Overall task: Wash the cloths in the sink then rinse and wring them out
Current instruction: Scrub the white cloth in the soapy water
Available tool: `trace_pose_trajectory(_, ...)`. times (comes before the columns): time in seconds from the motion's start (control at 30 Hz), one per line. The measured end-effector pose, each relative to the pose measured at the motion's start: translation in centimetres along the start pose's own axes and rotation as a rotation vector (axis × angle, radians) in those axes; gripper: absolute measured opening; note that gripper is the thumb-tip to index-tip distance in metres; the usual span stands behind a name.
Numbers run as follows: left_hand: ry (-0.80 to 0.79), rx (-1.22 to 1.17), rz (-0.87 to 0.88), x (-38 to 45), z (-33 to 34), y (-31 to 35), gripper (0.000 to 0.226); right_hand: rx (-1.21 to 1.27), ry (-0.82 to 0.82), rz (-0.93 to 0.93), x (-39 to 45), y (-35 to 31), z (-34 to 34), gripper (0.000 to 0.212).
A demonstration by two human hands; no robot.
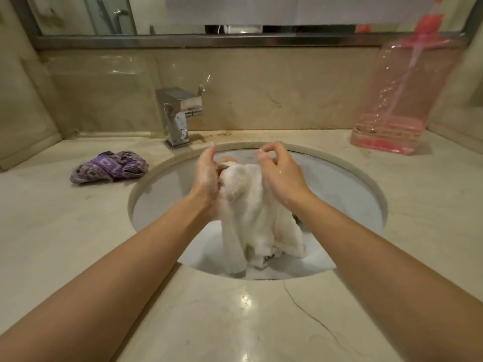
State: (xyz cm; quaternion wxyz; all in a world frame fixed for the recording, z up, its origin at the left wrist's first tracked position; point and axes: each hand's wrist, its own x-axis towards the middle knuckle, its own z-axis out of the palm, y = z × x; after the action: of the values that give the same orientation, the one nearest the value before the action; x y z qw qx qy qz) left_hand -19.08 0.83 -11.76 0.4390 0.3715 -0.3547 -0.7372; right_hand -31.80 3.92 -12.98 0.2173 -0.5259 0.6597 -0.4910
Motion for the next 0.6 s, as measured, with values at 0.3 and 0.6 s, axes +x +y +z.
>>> trace_pose_trajectory(0.3, 0.003, 0.407, 0.106, 0.1, -1.0, 0.3, 0.067, 0.212, -0.130, 0.040, -0.4, 0.4, -0.1, 0.025)
trace_pose_trajectory(0.6, -0.078, 0.710, -0.066, 2.4, -2.2, -1.7, 0.089, 0.727, 0.001, 0.089, 0.0, -0.9, -1.2, 0.025)
